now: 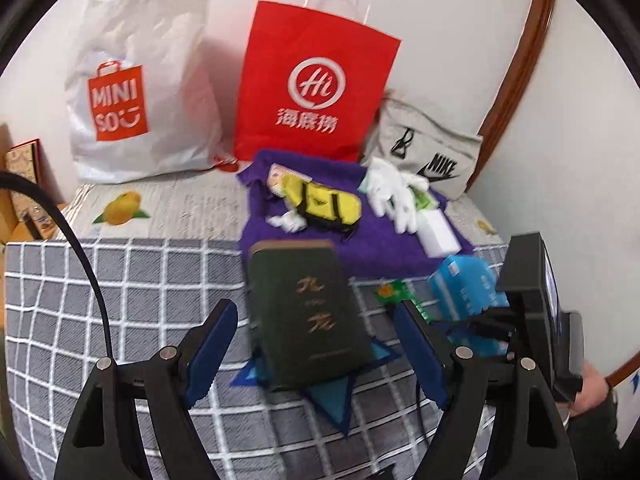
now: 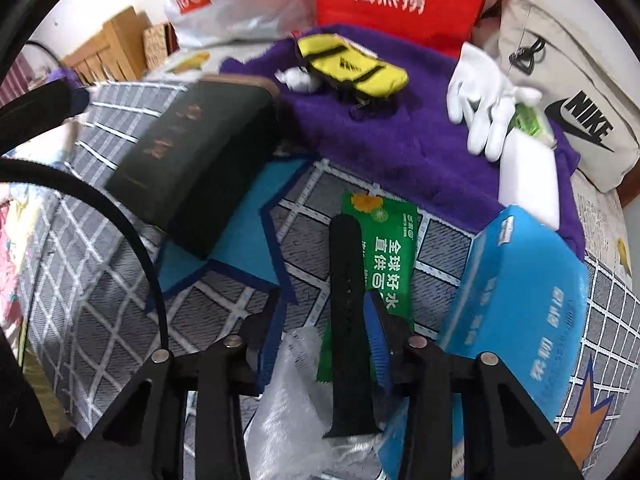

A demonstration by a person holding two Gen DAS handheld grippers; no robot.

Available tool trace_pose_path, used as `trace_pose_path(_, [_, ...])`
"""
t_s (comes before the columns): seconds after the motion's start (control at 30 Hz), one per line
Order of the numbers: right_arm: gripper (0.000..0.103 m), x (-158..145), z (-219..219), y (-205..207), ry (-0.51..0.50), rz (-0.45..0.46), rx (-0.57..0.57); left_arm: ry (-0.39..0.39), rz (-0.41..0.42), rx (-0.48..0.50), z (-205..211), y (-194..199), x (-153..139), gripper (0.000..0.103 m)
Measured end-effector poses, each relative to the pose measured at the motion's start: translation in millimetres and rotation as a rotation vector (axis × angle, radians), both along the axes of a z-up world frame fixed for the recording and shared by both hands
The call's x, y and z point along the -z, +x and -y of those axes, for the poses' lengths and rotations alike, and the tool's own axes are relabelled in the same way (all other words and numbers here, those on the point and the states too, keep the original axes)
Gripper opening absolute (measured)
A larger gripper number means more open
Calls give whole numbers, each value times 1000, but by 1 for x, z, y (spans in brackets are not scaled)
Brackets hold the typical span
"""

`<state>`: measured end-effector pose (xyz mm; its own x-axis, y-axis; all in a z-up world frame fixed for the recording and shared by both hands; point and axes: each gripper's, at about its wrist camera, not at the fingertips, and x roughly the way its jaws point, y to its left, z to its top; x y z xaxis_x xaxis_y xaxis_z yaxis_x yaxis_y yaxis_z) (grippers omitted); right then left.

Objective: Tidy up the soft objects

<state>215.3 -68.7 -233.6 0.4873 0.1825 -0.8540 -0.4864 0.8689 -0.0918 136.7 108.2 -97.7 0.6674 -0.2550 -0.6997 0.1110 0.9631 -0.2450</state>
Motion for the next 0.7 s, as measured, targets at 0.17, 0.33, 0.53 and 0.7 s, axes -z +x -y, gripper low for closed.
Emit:
trace_pose_path(0.17, [24, 15, -9, 12, -82, 6, 13, -30, -49, -18, -15, -5, 8, 80])
trace_pose_path(0.33, [10, 10, 2, 16, -5, -6, 24, -34, -56, -28, -24, -12, 14, 80])
trace_pose_path(0.53, [5, -2, 19, 8, 91, -17, 51, -40, -88, -9, -23, -17, 24, 80])
trace_pose_path(0.7, [5, 10, 16, 13, 48, -27, 74, -19, -97, 22, -18, -25, 27, 80])
